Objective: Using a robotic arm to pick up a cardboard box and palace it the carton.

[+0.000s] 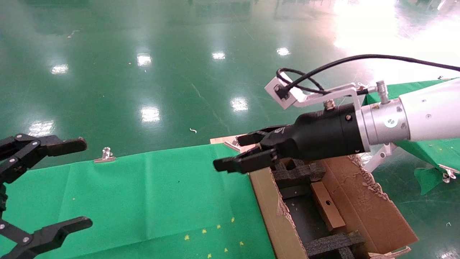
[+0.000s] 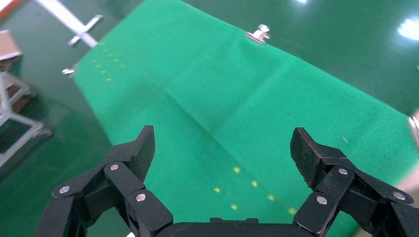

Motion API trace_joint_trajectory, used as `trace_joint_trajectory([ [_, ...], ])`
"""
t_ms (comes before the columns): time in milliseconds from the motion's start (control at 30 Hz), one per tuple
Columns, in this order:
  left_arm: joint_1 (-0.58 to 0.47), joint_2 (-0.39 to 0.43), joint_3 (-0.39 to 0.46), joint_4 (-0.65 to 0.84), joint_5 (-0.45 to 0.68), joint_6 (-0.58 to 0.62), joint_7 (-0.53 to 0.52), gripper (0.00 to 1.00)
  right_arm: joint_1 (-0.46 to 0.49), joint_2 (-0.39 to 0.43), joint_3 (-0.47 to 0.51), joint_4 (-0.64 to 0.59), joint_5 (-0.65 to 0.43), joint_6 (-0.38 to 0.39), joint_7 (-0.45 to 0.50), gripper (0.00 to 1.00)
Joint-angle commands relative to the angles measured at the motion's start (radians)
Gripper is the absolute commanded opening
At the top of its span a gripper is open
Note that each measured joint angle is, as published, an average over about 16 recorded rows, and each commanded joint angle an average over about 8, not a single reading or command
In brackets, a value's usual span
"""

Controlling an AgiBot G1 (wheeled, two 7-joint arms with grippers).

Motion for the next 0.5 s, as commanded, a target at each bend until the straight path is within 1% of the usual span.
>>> trace_joint_trajectory([
  [33,0.0,0.0,0.0,0.0,0.0,0.0,0.0,1.0,-0.037,-0.006,0.046,-0.001,0.016,-0.016,-0.046,1.0],
  [500,0.0,0.0,0.0,0.0,0.0,0.0,0.0,1.0,-0.301,-0.052,0.373,-0.009,0.13,-0.133,-0.375,1.0],
])
